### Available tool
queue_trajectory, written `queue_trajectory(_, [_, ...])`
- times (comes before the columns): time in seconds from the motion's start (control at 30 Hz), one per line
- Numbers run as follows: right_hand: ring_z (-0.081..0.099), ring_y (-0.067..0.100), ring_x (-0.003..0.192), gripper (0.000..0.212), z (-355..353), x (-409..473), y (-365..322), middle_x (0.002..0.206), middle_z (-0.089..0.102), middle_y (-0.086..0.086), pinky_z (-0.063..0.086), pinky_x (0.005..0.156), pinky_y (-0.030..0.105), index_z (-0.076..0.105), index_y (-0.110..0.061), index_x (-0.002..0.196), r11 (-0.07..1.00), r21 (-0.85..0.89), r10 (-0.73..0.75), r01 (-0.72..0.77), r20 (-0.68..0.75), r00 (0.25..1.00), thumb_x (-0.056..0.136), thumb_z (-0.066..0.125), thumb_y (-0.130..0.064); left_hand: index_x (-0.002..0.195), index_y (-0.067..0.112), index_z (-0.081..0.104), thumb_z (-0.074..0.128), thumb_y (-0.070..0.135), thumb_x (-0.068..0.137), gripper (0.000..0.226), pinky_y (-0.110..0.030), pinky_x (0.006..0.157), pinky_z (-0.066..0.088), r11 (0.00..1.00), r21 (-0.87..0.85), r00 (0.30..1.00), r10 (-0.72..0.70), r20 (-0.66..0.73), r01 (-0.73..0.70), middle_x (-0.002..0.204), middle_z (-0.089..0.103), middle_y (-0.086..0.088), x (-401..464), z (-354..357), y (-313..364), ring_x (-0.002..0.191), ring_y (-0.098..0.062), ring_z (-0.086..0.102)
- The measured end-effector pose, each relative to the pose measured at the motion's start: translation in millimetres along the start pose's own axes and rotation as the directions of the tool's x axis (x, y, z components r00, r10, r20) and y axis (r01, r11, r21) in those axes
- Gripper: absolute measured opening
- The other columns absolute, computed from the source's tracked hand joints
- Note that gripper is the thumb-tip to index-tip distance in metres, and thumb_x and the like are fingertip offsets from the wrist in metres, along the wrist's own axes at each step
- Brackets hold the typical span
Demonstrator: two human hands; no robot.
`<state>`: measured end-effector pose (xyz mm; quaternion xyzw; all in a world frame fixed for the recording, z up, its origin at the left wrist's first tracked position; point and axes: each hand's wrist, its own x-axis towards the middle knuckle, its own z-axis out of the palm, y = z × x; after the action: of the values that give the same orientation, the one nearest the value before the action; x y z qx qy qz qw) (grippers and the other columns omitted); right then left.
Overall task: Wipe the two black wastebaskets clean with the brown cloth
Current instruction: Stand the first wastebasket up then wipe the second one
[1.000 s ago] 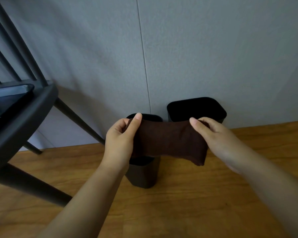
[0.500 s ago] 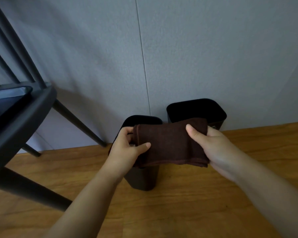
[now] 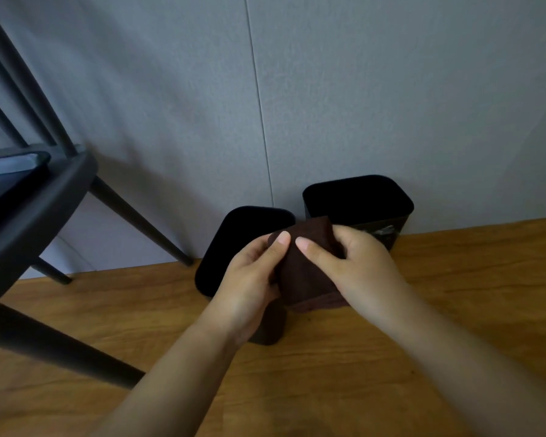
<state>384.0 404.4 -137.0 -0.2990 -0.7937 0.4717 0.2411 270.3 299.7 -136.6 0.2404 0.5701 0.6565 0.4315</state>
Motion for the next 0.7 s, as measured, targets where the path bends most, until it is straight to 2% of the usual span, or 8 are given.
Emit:
queue_trajectory(0.07, [0.054, 0.009, 0.103, 0.057, -0.1, 3.6, 0.1, 0.116, 0.053, -0.006, 0.048, 0.078, 0.02, 0.058, -0.025, 0.123, 0.978, -0.2, -0.1, 0.061, -0.19, 0.977, 0.077, 0.062, -0.059, 0.124, 0.007, 0.059, 0.046, 0.028, 0.098, 0.036, -0.044, 0.094, 0.053, 0.998, 0.04, 0.999, 0.043, 0.022, -0.044, 0.116, 0.069, -0.012, 1.7, 1.3, 3.1, 0.109, -0.026, 0.066])
queue_trajectory(0.17, [0.058, 0.006, 0.11, 0.083, -4.7, 7.4, -0.4, 0.125, 0.057, -0.011, 0.051, 0.088, 0.023, 0.051, -0.029, 0.133, 0.972, 0.181, 0.148, -0.153, 0.041, 0.988, 0.063, 0.065, -0.07, 0.125, 0.005, 0.058, 0.041, 0.028, 0.1, 0.038, -0.039, 0.096, 0.052, 0.998, 0.007, 0.994, 0.065, 0.089, -0.066, 0.118, 0.068, -0.013, 4.1, 3.0, 12.1, 0.111, -0.025, 0.065])
queue_trajectory(0.23, [0.066, 0.006, 0.103, 0.073, -3.5, 4.8, 3.5, 0.114, 0.068, -0.011, 0.055, 0.086, 0.024, 0.059, -0.033, 0.126, 0.919, 0.342, 0.15, -0.196, 0.157, 0.976, 0.062, 0.063, -0.07, 0.124, 0.008, 0.059, 0.045, 0.029, 0.099, 0.035, -0.038, 0.096, 0.052, 0.995, 0.066, 0.992, 0.074, 0.098, -0.081, 0.118, 0.067, -0.012, 7.0, 4.7, 16.7, 0.111, -0.023, 0.065])
queue_trajectory(0.3, [0.068, 0.005, 0.096, 0.055, -1.2, 1.9, 8.5, 0.106, 0.072, -0.011, 0.057, 0.079, 0.022, 0.064, -0.034, 0.117, 0.922, 0.369, 0.105, -0.12, 0.06, 0.993, 0.07, 0.064, -0.062, 0.119, 0.017, 0.06, 0.048, 0.032, 0.097, 0.029, -0.028, 0.092, 0.053, 0.935, 0.319, 0.988, 0.143, 0.056, -0.154, 0.114, 0.066, -0.004, 12.7, -0.2, 18.9, 0.105, -0.014, 0.065])
queue_trajectory(0.4, [0.066, 0.006, 0.101, 0.049, -3.9, 5.0, 24.3, 0.111, 0.069, -0.009, 0.056, 0.083, 0.026, 0.063, -0.029, 0.121, 0.945, 0.309, 0.146, -0.112, -0.09, 0.985, 0.08, 0.064, -0.054, 0.119, 0.025, 0.057, 0.046, 0.045, 0.093, 0.034, -0.021, 0.092, 0.047, 0.575, 0.772, 0.938, 0.338, 0.076, -0.27, 0.115, 0.055, 0.008, 24.2, -29.5, 17.7, 0.105, -0.002, 0.055])
queue_trajectory(0.53, [0.061, 0.014, 0.11, 0.048, -15.2, 9.3, 45.8, 0.118, 0.064, -0.006, 0.05, 0.087, 0.028, 0.055, -0.023, 0.129, 0.921, 0.311, 0.296, -0.235, -0.165, 0.941, 0.09, 0.055, -0.05, 0.134, 0.027, 0.046, 0.03, 0.078, 0.076, 0.079, -0.035, 0.091, 0.052, 0.215, 0.973, 0.994, -0.039, 0.098, -0.088, 0.123, 0.058, 0.007, 31.1, -61.8, -15.4, 0.109, -0.01, 0.057])
queue_trajectory(0.6, [0.06, 0.017, 0.11, 0.041, -18.0, 11.1, 55.3, 0.117, 0.063, -0.004, 0.05, 0.089, 0.031, 0.055, -0.021, 0.128, 0.921, 0.279, 0.331, -0.273, -0.183, 0.926, 0.094, 0.053, -0.044, 0.121, 0.028, 0.053, 0.028, 0.08, 0.079, 0.072, -0.035, 0.083, 0.054, 0.011, 0.992, 0.976, -0.177, 0.125, -0.125, 0.11, 0.063, 0.009, 33.8, -60.1, -39.4, 0.096, -0.009, 0.061])
queue_trajectory(0.7, [0.059, 0.02, 0.113, 0.042, -17.5, 12.2, 64.4, 0.121, 0.062, -0.002, 0.051, 0.091, 0.036, 0.053, -0.018, 0.131, 0.914, 0.253, 0.365, -0.316, -0.18, 0.913, 0.095, 0.053, -0.041, 0.105, 0.027, 0.054, 0.03, 0.06, 0.095, 0.042, -0.034, 0.069, 0.056, -0.208, 0.951, 0.971, -0.106, 0.213, -0.231, 0.084, 0.063, 0.007, 40.9, -56.3, -65.6, 0.073, -0.01, 0.063])
